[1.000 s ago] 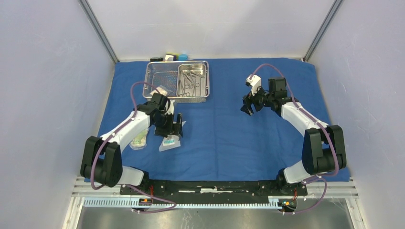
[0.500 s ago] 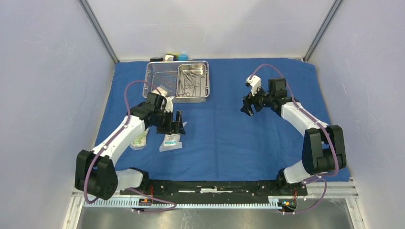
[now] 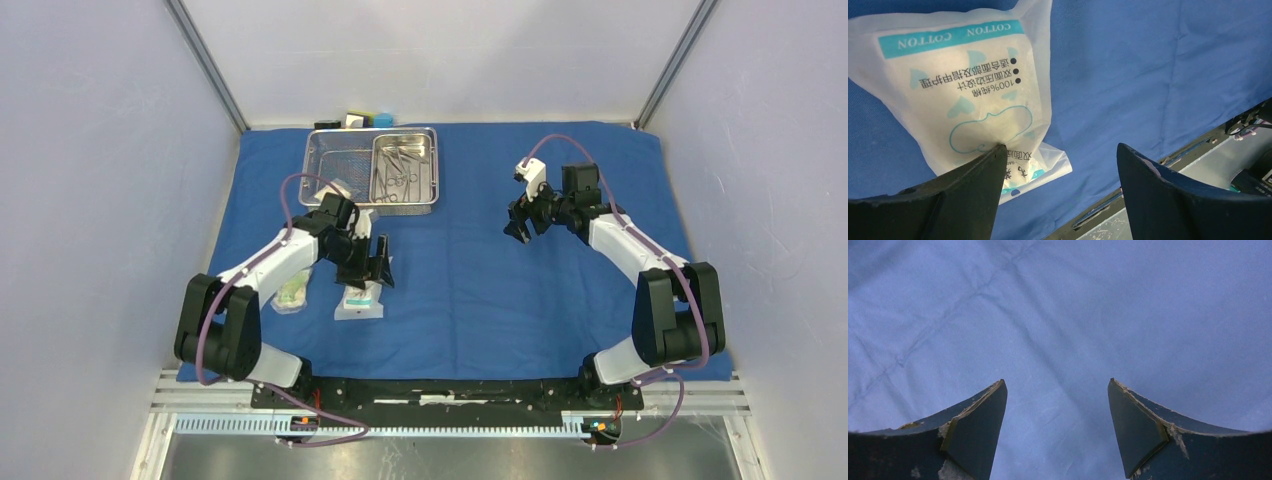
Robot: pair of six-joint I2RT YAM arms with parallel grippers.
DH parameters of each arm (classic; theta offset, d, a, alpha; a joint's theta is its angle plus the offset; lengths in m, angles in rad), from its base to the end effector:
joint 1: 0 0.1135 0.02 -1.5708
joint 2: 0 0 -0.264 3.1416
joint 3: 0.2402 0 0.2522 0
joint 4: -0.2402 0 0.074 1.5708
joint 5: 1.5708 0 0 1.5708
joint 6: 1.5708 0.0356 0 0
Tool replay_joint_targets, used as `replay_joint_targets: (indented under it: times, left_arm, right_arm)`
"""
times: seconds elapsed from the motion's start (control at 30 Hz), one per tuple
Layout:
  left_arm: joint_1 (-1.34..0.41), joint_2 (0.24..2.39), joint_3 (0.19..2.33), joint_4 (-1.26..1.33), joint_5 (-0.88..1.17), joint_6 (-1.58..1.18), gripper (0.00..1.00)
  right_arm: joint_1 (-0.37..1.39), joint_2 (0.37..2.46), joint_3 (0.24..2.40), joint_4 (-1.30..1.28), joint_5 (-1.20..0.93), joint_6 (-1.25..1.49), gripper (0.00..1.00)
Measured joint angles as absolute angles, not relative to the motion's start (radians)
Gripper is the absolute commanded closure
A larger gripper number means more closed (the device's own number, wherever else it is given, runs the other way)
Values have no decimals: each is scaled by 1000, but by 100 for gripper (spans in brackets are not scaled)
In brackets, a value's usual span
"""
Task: Open and lay out the surgical kit
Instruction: Place the medical item in the surgical kit.
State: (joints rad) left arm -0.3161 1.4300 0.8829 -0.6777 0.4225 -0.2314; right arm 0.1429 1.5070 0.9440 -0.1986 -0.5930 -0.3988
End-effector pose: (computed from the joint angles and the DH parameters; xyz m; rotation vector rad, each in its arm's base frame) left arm 0.2421 -0.0945 0.1985 0.2263 2.8299 -0.7198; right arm 0.3112 0.0649 0.2255 -0.8723 2.0578 0.5504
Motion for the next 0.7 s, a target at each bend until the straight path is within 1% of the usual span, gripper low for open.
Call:
replay_joint_targets:
  times: [0.2, 0.37, 0.6, 0.7]
  left_arm:
    - [-316, 1470, 916, -692, 451, -231, 6]
    - [-316, 1473, 1016, -733, 455, -202, 0]
    - [-305, 1454, 1171, -746, 373, -144, 1]
    - [-276, 1530, 1322, -796, 331, -114, 4]
  right_arm:
    - [143, 1507, 944, -199, -593, -399, 19]
    - [143, 1507, 944, -200, -593, -399, 19]
    - [143, 1507, 944, -201, -593, -399, 19]
    - [143, 1507, 944, -202, -593, -400, 19]
